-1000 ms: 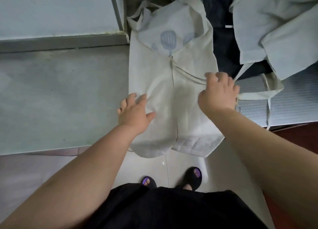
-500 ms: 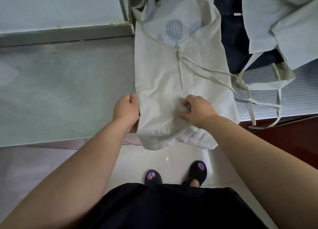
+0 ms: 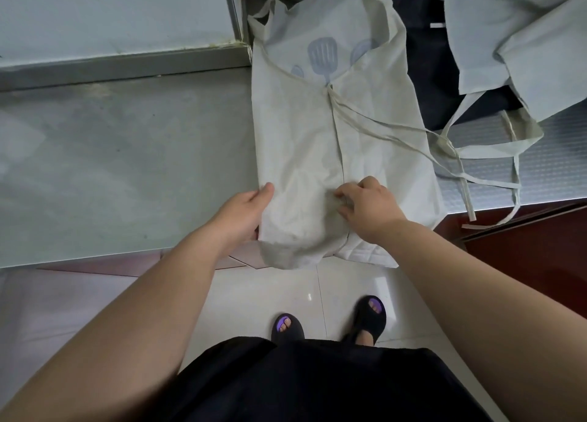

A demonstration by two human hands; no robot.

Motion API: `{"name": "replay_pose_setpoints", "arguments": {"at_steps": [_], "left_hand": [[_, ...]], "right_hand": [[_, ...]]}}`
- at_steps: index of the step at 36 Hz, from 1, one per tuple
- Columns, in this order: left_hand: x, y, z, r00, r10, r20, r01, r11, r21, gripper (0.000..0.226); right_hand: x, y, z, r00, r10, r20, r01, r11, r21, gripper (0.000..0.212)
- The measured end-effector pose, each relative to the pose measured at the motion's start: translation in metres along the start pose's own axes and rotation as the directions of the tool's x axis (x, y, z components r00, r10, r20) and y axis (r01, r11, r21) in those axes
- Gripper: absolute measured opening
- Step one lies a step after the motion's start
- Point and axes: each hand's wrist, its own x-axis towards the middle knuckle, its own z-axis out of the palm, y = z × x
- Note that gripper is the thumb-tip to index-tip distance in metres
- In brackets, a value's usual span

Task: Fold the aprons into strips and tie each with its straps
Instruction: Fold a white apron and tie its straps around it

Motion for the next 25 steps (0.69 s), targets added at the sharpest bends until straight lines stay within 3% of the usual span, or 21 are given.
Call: {"name": "replay_pose_setpoints", "arguments": {"at_steps": [4,8,11,14,18,21,25], "left_hand": [[-0.012,-0.011,-0.008,0.984,-0.037,0.174,0.044,0.998,-0.036,0.018],[-0.011,-0.018,-0.003,0.997,0.042,0.067,-0.046,0.997,0.057,0.01],[-0.009,-0.019,0.004,0.994,0.104,-0.039,-0.101,0.991,0.084,0.006],[-0.008,-0.026,0.011,0.963,0.159,-0.215,-0.136,0.983,0.12,0.011],[-0.014,-0.039,0.021,0.889,0.206,-0.409,-0.187,0.979,0.086,0.014],[-0.021,-0.051,0.032,0.888,0.178,-0.425,-0.184,0.982,0.027,0.022],[-0.028,-0.07,0.049,0.904,0.07,-0.422,-0.13,0.985,-0.115,0.023]], "right_hand": [[-0.006,0.002,-0.003,0.999,-0.022,0.047,0.022,1.0,0.019,0.054],[-0.01,0.007,-0.009,0.996,-0.046,0.079,0.035,0.991,0.128,0.056],[-0.014,0.01,-0.01,0.998,-0.054,0.017,0.049,0.971,0.236,0.055],[-0.024,0.019,-0.008,0.979,0.066,-0.191,0.014,0.922,0.386,0.046],[-0.038,0.043,-0.004,0.86,0.334,-0.386,-0.105,0.856,0.507,0.036],[-0.043,0.063,-0.002,0.832,0.457,-0.314,-0.232,0.801,0.552,0.04],[-0.049,0.08,0.001,0.846,0.5,-0.188,-0.323,0.759,0.565,0.046]]}}
